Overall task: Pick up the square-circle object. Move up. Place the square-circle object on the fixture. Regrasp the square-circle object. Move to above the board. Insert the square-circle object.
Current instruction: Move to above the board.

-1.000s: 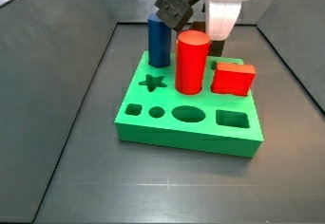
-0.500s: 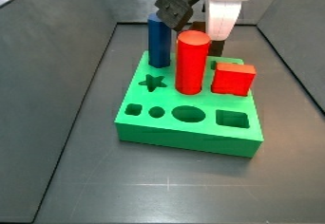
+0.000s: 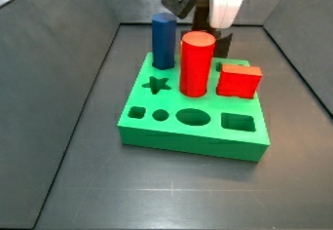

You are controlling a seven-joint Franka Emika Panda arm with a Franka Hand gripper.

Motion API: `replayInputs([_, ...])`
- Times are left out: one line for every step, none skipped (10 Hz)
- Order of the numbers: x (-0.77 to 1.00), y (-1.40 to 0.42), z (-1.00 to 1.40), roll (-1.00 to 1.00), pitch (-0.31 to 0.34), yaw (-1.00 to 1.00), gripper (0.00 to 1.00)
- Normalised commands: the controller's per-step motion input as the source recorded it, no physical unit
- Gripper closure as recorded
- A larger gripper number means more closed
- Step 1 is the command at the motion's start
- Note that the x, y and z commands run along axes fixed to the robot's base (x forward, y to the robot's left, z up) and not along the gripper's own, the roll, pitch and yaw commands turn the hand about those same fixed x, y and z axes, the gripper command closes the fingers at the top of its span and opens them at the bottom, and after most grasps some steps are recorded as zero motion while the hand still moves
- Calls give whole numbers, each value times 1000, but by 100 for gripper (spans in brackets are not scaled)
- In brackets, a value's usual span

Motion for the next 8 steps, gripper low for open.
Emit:
replayInputs([343,138,1000,-205,451,-228,100])
replayInputs([319,124,1000,-186,474,-135,100])
replayInputs([298,101,1000,-117,416,-15,100])
replayInputs([287,94,1000,-93,372,29,100])
replayInputs([265,82,1000,-74,294,81,100])
replayInputs([249,72,1000,-70,245,98,100])
replayInputs([221,54,1000,-70,197,102,100])
replayInputs([189,42,926,-66,176,97,100])
